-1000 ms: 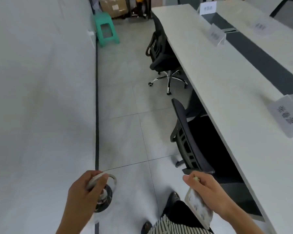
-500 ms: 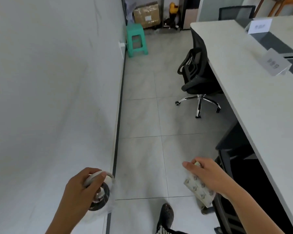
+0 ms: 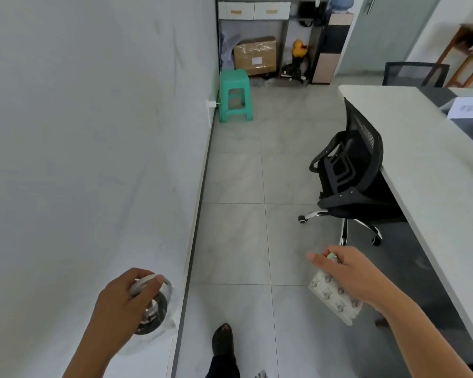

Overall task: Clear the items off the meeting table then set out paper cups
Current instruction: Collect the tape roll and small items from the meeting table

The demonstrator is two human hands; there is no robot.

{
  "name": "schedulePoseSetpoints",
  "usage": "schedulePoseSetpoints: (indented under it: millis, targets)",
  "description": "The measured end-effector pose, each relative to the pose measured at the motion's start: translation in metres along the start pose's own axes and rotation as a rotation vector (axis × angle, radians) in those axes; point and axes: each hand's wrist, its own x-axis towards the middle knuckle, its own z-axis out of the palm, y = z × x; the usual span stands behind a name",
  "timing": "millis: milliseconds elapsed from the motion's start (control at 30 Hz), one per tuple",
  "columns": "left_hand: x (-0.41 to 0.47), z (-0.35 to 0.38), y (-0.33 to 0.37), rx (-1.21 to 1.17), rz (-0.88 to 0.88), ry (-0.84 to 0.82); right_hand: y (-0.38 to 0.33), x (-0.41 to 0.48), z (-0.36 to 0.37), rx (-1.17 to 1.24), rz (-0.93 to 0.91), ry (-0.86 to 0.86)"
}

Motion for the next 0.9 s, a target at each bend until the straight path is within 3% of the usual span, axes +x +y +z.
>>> schedulePoseSetpoints:
  millis: [333, 633, 900]
  targets:
    - [0.27, 0.023, 0.163, -0.04, 0.217, -0.121, -0.08, 0.18, -0.081, 0.138, 0.067, 0.104]
    - [0.483, 0.11, 0.25, 0.082, 0.226, -0.203, -0.084, 0.41, -0.175, 0.115, 0.163, 0.104]
    - [0.644, 0.158, 0.343, 0.065, 0.185, -0.15, -0.168, 0.629, -0.26, 0.107, 0.027, 0.079]
